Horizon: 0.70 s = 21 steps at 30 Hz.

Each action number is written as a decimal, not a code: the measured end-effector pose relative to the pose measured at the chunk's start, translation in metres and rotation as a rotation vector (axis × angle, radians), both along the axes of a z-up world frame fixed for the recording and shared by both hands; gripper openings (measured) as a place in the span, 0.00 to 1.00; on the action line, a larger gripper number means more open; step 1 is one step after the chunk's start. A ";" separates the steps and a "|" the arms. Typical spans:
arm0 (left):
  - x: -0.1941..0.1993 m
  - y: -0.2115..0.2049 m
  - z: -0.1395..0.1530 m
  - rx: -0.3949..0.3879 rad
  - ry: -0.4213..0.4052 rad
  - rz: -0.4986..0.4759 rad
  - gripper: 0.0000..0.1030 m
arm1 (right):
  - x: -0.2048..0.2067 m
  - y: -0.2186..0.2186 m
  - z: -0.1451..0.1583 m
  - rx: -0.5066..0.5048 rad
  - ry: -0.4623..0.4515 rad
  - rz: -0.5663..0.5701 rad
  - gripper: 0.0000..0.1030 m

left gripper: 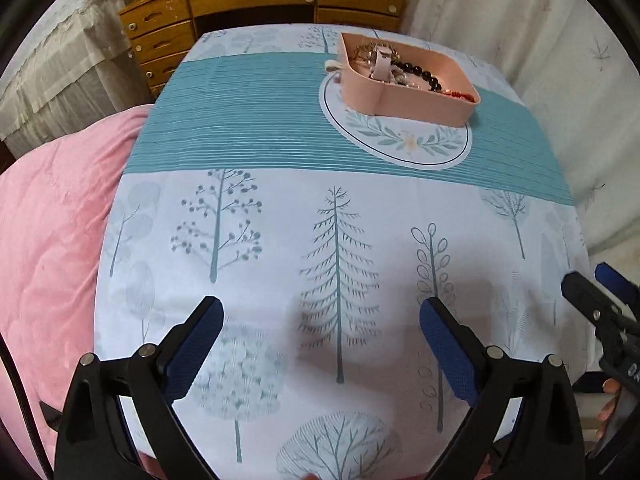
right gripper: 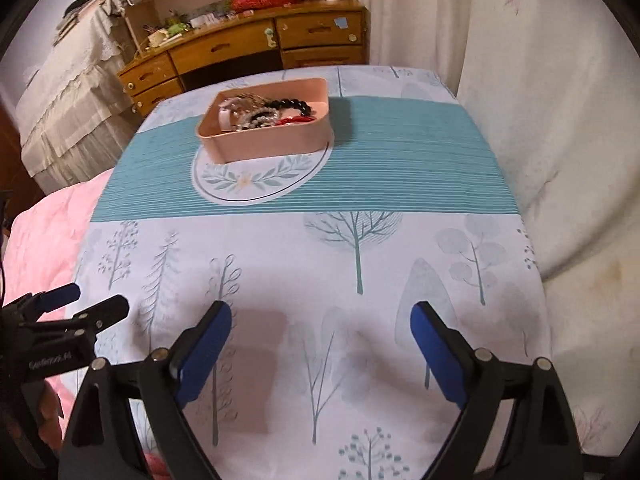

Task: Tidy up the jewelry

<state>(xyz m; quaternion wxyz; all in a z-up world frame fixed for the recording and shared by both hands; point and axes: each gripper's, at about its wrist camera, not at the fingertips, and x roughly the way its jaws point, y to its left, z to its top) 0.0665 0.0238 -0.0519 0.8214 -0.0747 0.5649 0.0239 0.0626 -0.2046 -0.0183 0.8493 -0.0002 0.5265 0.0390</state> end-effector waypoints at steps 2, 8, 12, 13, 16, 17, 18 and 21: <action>-0.008 0.000 0.008 -0.008 -0.028 0.018 0.99 | -0.009 0.002 0.007 0.014 -0.025 0.008 0.90; -0.032 -0.006 0.044 0.067 -0.141 0.034 0.99 | -0.028 0.009 0.032 0.128 -0.102 0.047 0.99; -0.039 -0.009 0.057 0.106 -0.188 0.037 0.99 | -0.036 0.022 0.043 0.101 -0.138 0.067 0.99; -0.041 -0.010 0.059 0.113 -0.196 0.038 0.99 | -0.039 0.025 0.046 0.100 -0.148 0.075 0.99; -0.044 -0.012 0.064 0.118 -0.208 0.036 0.99 | -0.046 0.032 0.052 0.079 -0.173 0.096 0.99; -0.045 -0.014 0.064 0.114 -0.212 0.030 0.99 | -0.048 0.034 0.053 0.067 -0.183 0.100 0.99; -0.045 -0.015 0.065 0.112 -0.214 0.025 0.99 | -0.048 0.035 0.054 0.059 -0.188 0.101 0.99; -0.046 -0.021 0.065 0.114 -0.218 0.009 0.99 | -0.050 0.034 0.055 0.046 -0.195 0.098 0.99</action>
